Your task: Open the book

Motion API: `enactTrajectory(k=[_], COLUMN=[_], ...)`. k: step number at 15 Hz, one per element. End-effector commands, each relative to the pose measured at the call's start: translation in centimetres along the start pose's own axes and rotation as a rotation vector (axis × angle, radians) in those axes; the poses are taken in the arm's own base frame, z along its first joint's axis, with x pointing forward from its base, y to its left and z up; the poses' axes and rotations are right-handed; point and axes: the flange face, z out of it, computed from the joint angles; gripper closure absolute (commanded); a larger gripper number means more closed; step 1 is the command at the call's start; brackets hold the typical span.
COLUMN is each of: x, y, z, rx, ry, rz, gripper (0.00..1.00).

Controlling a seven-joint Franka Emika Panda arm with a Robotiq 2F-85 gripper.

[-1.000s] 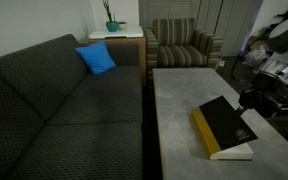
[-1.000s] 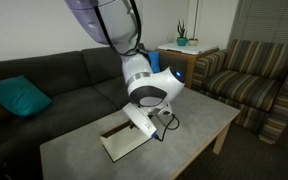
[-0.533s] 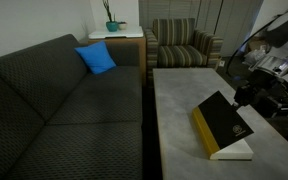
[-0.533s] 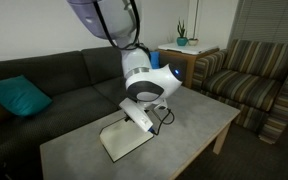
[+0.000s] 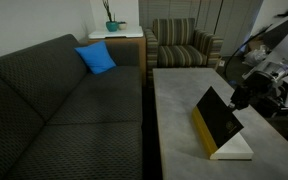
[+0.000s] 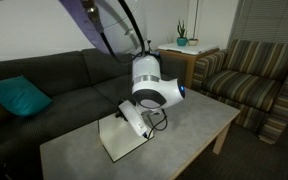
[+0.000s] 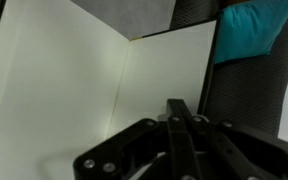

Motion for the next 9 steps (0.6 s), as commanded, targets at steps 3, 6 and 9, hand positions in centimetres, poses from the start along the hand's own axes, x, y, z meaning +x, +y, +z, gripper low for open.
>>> enactTrajectory(k=[3,6,9], x=[1.1,1.4,2.3], y=[0.1,-1.2,-1.9], z=[1.5,2.1,3.3], rx=[0.157,0.172,0.150], ry=[-0.026,-0.047,-0.050], rz=[-0.040,-0.047,-0.052], gripper=[1.00,1.00,1.00])
